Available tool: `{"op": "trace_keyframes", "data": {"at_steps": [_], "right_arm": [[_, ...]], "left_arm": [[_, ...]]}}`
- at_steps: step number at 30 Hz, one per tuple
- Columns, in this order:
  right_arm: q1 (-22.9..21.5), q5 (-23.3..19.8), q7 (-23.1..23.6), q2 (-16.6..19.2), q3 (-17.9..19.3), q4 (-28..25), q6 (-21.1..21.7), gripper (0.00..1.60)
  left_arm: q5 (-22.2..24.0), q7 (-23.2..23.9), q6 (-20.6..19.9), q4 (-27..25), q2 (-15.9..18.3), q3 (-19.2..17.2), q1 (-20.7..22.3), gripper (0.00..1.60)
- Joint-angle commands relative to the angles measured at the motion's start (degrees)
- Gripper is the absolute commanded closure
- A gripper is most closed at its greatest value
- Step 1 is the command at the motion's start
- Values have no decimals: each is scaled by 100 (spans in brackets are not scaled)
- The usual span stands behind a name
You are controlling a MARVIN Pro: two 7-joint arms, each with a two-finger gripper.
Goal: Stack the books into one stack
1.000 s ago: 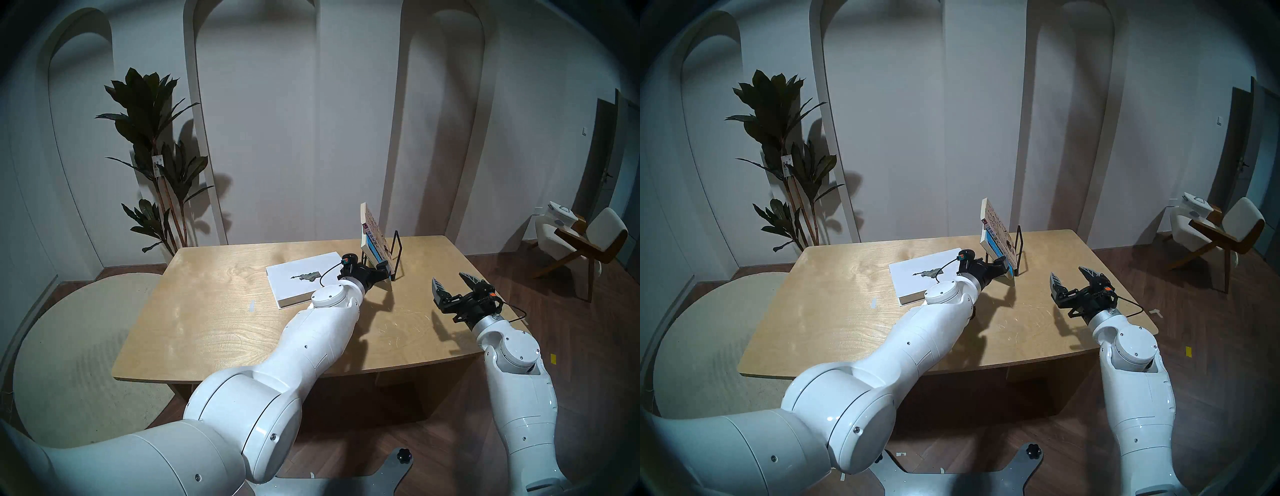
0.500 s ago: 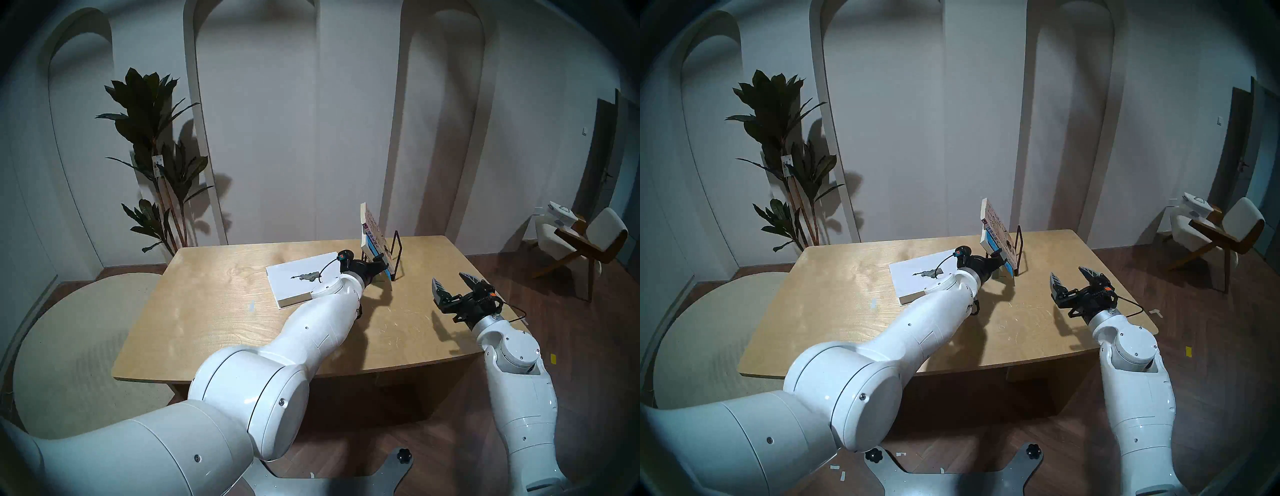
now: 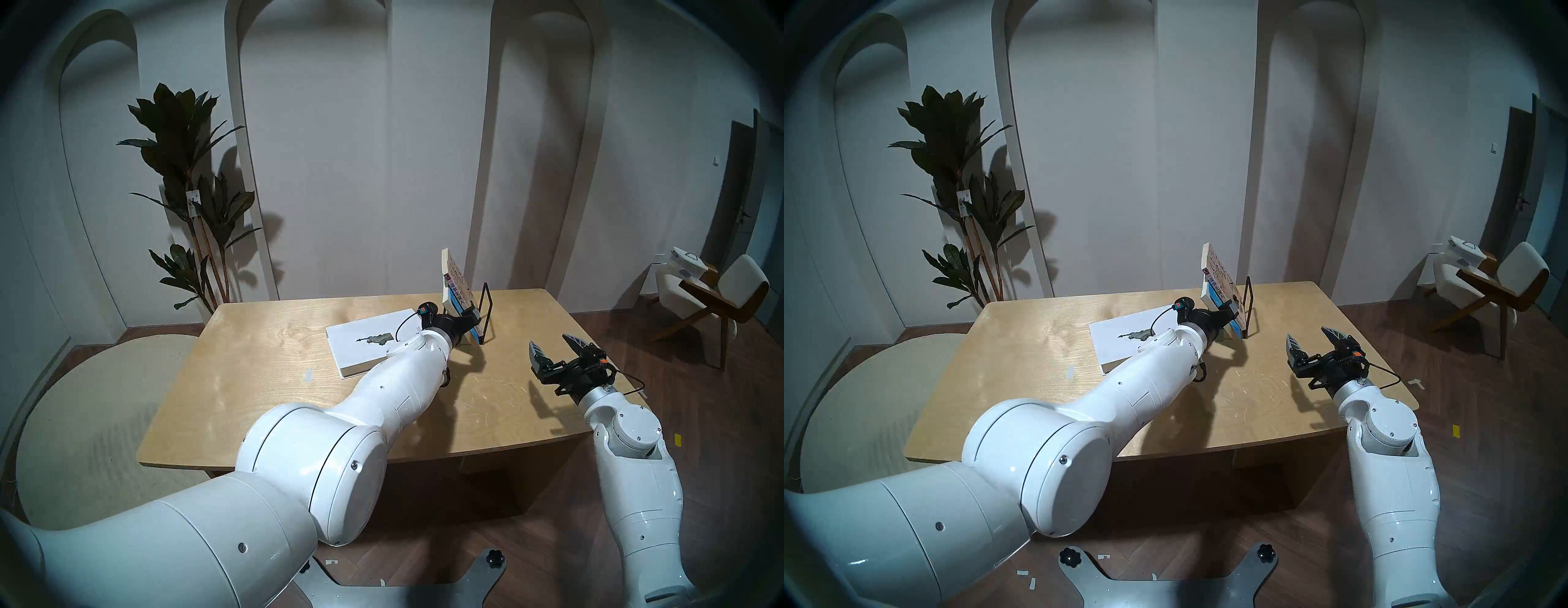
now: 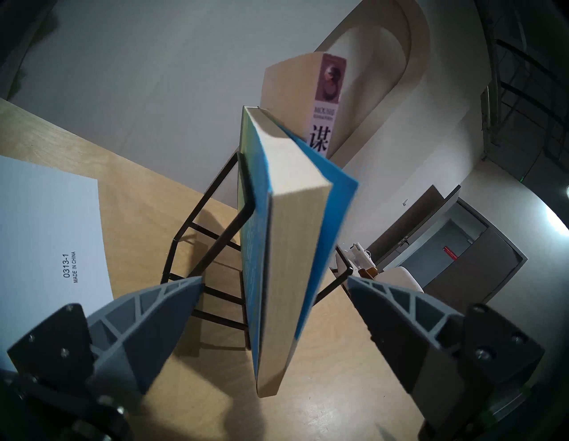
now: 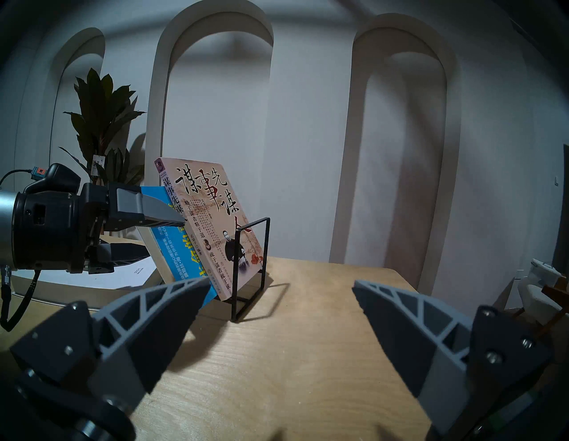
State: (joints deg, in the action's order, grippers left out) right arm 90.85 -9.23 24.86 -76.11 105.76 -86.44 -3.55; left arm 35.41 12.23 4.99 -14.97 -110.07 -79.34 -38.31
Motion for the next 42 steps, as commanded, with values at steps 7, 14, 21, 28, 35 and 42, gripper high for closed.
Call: {"op": "trace_keyframes", "data": {"at_steps": [7, 14, 21, 28, 35, 42], "right_arm": [[-56, -17, -9, -6, 9, -115, -52, 0], [-56, -18, -8, -4, 8, -113, -51, 0], [-55, -21, -10, -3, 7, -114, -52, 0], [-53, -22, -12, -4, 7, -118, -55, 0], [-52, -24, -14, -3, 6, -118, -56, 0], [-53, -25, -13, -1, 4, -116, -55, 0]], "left_arm": [[1, 60, 199, 229, -115, 14, 445, 0], [-61, 55, 305, 408, -172, 106, 449, 23], [-31, 169, 310, 468, -172, 78, 438, 160], [-226, 690, 695, 303, -226, 285, 312, 160], [-485, 822, 1245, 171, -204, 553, 290, 160], [-697, 474, 1421, 197, -241, 752, 467, 160]]}}
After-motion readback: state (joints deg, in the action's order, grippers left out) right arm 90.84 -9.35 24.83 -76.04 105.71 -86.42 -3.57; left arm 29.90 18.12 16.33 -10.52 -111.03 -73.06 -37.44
